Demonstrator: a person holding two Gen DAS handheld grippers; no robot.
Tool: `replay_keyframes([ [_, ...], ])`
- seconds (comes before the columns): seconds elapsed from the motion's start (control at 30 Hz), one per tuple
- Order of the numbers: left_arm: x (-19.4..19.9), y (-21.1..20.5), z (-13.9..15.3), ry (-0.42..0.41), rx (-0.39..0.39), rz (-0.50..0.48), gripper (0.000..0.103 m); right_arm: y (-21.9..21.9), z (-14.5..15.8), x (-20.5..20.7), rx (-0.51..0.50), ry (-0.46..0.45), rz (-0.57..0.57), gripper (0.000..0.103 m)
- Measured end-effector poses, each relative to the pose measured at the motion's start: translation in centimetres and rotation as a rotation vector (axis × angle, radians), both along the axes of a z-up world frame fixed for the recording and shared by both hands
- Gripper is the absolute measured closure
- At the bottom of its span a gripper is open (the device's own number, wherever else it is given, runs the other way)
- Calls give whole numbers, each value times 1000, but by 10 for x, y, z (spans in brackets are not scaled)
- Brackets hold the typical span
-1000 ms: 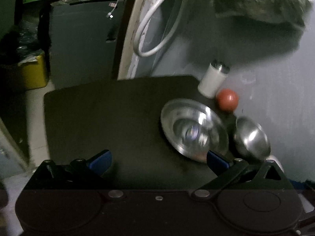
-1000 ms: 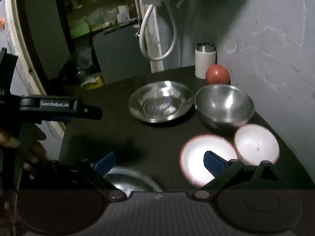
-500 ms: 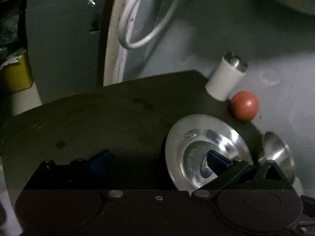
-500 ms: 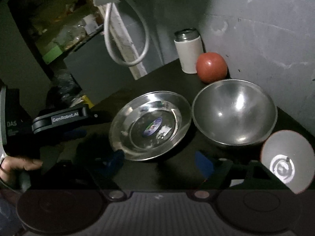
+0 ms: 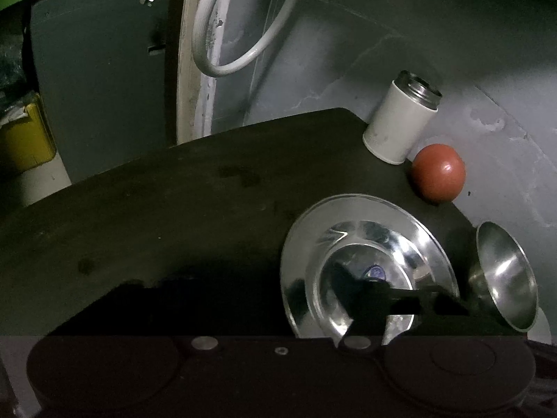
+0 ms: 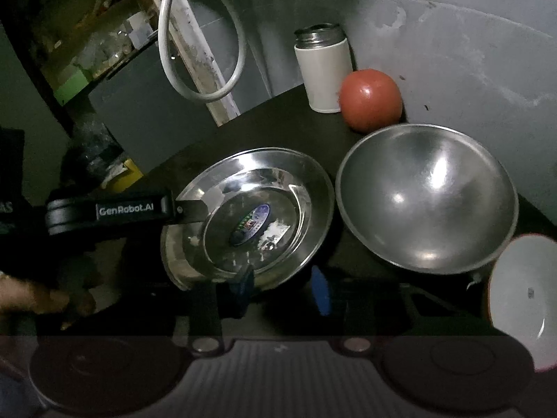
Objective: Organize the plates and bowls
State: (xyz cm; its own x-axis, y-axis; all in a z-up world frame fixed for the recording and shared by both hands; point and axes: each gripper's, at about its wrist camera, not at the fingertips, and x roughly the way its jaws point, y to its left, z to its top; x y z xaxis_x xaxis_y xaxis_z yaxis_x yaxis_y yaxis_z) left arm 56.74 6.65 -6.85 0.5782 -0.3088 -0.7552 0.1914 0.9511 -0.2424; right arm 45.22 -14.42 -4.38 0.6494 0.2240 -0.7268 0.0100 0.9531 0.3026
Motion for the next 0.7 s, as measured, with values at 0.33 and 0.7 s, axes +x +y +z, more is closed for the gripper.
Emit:
replay_keyframes([
  [0.33, -7, 0, -3, 20, -9, -8, 83, -6, 0, -2, 17, -25, -3, 78],
  [0.7, -45, 18, 3, -10, -30, 0, 83, -5, 4, -18, 14, -71, 48, 78],
])
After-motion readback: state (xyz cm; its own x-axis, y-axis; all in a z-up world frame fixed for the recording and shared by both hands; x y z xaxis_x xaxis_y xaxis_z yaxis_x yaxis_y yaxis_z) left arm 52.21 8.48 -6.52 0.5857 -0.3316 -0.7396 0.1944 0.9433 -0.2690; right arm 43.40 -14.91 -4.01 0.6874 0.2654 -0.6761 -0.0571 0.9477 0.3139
